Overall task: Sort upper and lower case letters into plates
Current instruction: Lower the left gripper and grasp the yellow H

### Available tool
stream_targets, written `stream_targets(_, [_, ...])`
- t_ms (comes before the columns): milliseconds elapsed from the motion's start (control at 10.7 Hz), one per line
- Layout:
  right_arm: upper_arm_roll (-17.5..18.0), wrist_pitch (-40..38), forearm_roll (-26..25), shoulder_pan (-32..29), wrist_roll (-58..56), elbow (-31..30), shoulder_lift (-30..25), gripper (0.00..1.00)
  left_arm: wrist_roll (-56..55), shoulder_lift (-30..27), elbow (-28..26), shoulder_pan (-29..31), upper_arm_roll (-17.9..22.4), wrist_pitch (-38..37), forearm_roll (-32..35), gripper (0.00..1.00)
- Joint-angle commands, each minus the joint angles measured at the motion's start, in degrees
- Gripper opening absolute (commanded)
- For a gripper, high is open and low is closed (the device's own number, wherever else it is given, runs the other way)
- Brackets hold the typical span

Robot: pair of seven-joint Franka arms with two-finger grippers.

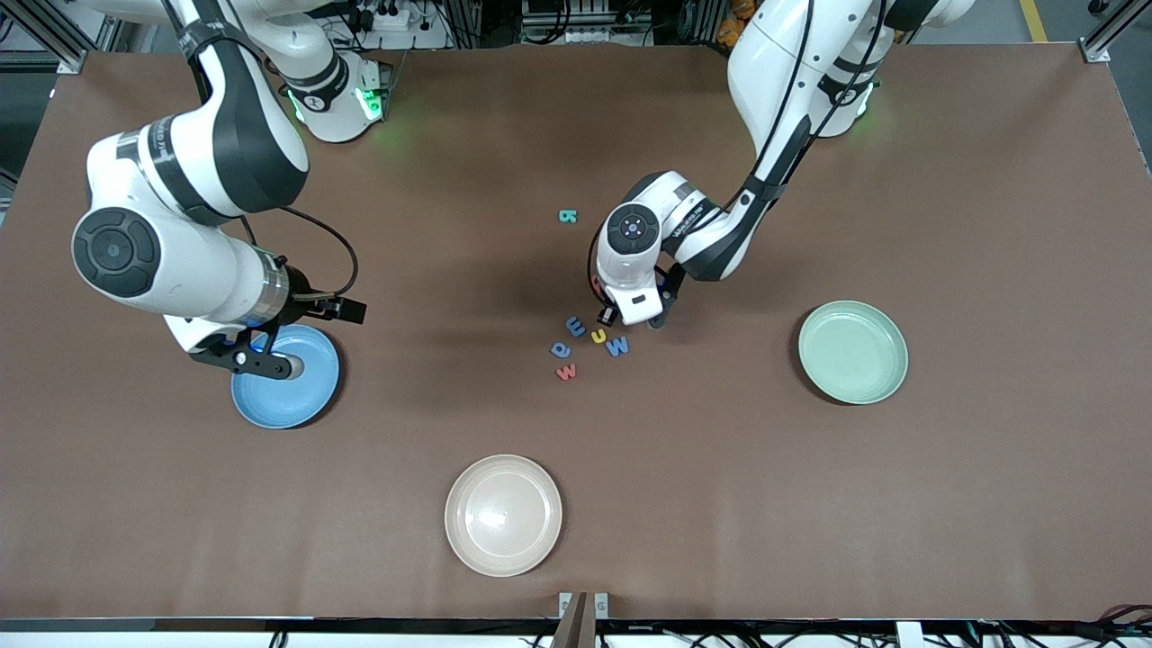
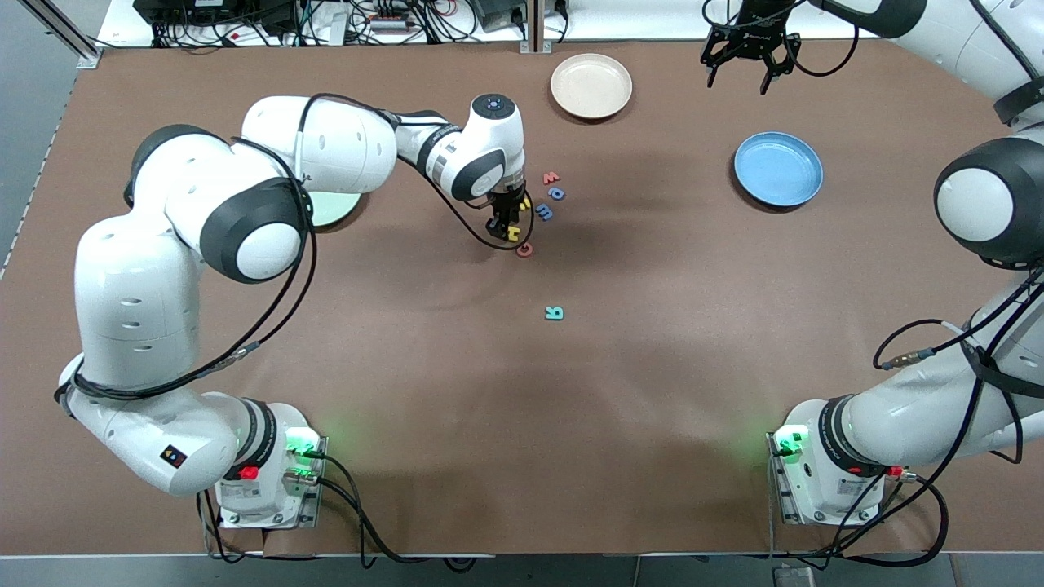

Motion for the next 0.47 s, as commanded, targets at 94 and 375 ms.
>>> stream_targets(94, [0.04, -0.06, 0.33, -0.09, 0.94, 0.26, 0.32, 1.00, -0.93, 1.61, 0.94, -0.58, -0.02, 0.19, -0.50, 0.39])
stream_targets(375, [0.04, 0.11, 0.33, -0.09, 0.94, 0.26, 0.32, 1.00, -1.02, 1.87, 0.94, -1.11, -0.02, 0.19, -0.50, 0.40])
